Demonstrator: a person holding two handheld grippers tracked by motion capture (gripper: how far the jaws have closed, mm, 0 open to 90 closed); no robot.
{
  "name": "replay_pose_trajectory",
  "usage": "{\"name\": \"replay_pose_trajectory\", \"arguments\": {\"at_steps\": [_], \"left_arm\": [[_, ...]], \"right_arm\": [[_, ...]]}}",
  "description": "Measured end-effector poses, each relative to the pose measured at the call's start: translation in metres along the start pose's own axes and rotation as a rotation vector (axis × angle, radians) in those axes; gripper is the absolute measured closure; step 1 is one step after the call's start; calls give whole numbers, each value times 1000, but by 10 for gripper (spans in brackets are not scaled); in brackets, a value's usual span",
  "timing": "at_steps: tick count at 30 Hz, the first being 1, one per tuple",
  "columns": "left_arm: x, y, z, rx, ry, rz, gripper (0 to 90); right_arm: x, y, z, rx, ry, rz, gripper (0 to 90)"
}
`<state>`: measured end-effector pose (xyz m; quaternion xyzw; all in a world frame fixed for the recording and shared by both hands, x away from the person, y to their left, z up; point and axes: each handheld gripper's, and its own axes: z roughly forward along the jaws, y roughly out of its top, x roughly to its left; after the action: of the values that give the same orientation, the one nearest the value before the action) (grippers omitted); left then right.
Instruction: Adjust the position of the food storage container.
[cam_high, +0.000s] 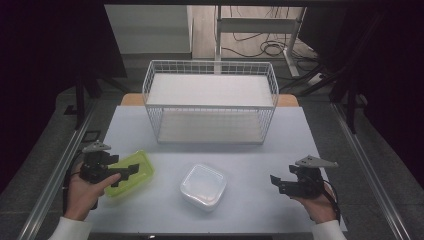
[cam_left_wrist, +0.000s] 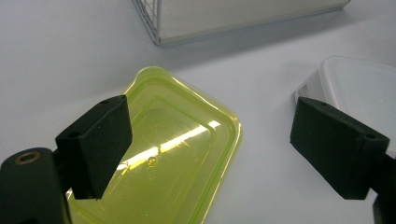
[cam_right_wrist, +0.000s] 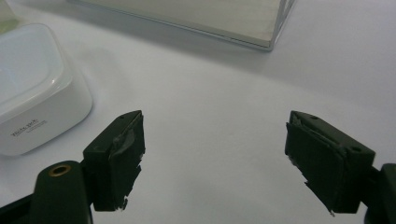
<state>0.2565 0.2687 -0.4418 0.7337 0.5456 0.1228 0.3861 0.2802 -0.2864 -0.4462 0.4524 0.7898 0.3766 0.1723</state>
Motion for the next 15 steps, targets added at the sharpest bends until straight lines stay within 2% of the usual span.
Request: {"name": "replay_pose_trajectory", "arguments": {"at_steps": [9, 15], "left_arm": [[-1, -1, -3, -15, 6, 5, 124], [-2, 0, -4, -23, -5, 7, 127]], "right_arm": [[-6, 1, 9, 24, 12, -26, 204], [-7, 4, 6, 33, 4, -14, 208]]}}
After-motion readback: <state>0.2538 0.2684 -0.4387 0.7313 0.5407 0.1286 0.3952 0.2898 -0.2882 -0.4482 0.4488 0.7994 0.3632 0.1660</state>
